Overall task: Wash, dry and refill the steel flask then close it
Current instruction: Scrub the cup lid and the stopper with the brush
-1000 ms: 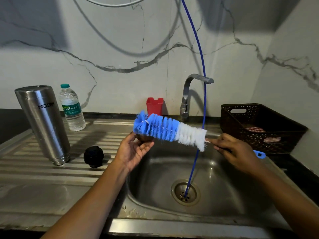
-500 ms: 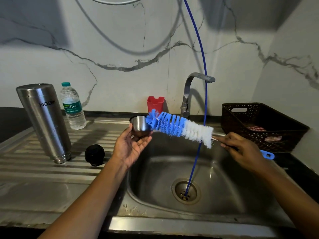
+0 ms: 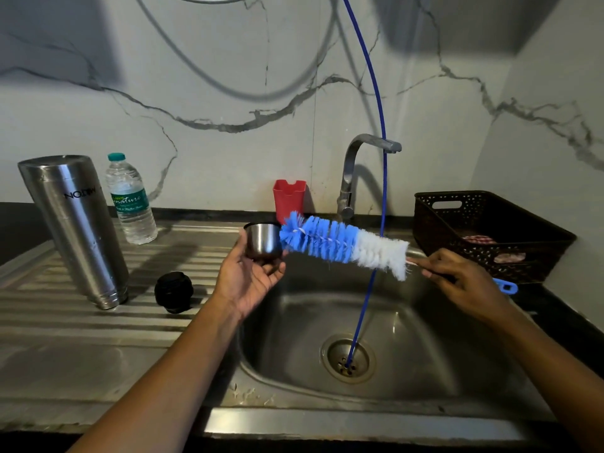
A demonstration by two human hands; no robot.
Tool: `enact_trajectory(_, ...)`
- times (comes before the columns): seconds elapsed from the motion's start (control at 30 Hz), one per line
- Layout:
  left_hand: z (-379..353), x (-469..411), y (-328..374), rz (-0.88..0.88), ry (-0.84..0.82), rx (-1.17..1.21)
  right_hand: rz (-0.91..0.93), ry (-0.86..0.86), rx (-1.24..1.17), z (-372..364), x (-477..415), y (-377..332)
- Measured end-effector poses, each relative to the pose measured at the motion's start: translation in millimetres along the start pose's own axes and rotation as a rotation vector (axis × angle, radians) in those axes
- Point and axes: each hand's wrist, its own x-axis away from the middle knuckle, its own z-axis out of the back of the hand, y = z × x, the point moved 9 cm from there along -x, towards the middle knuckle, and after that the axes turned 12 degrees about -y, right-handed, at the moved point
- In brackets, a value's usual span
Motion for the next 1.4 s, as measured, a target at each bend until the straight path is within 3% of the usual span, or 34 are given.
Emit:
enact_trajectory(0.3, 0, -4, 0, -0.019, -0.026, -0.024, 0.138, -0.054, -0.029, -16, -12, -36)
enact_trajectory(0.47, 2, -2, 2, -0.008, 0.005, -0.009, 0.021, 0.032, -0.036, 3, -3, 4)
enact_trajectory(0.7, 9, 1, 11, -0.053, 0.055, 0.031, 0.038, 0.047, -0.001, -3, -10, -17)
enact_trajectory(0.9, -4, 0, 4, -0.044, -0.027, -0.031, 0.093, 0.046, -0.066, -13, -13, -32)
enact_trajectory(1.1, -6, -1, 2, -0.008, -0.071, 0.003, -0.018, 0.067, -0.130, 4, -5, -1)
enact_trajectory(1.4, -12, -1, 0, -0.006, -0.119, 0.010, -0.016, 0.068, -0.128, -3, -9, -8)
